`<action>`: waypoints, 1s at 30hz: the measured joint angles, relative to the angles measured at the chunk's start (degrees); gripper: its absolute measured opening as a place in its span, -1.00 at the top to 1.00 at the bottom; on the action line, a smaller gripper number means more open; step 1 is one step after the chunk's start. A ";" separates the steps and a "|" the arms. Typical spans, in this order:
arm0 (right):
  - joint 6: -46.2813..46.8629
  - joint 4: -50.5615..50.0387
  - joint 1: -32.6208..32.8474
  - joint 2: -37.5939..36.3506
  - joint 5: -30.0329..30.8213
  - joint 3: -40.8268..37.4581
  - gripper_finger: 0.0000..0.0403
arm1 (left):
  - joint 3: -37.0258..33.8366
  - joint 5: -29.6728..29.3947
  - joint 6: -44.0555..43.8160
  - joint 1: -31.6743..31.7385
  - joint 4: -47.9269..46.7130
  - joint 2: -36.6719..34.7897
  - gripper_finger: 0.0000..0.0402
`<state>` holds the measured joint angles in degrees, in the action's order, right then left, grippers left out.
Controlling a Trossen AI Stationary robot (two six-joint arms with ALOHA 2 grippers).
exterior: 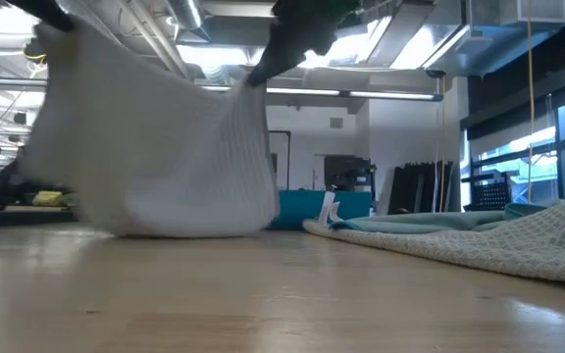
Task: Fold microfiber towels
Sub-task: Fold the left gray towel
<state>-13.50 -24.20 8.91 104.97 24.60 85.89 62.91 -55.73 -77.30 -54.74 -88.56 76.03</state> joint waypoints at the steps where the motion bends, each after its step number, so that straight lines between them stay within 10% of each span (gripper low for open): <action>1: 2.25 -1.73 0.27 0.00 -3.40 0.01 0.96 | -0.60 1.67 -1.23 -1.08 1.53 0.15 1.00; 9: 15.49 -11.27 3.92 3.10 -26.11 0.04 0.96 | -11.67 20.93 -1.69 -8.03 29.39 0.85 1.00; 16: 16.87 -10.16 7.67 9.89 -39.15 0.04 0.96 | -16.24 23.76 1.80 -12.22 50.24 0.85 1.00; 30: 22.28 -9.70 8.90 15.85 -39.12 0.04 0.74 | -16.47 27.31 3.65 -13.71 60.15 3.04 0.96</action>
<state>8.78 -33.90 17.80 120.81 -14.52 85.93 46.44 -28.42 -73.65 -68.45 -28.41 79.07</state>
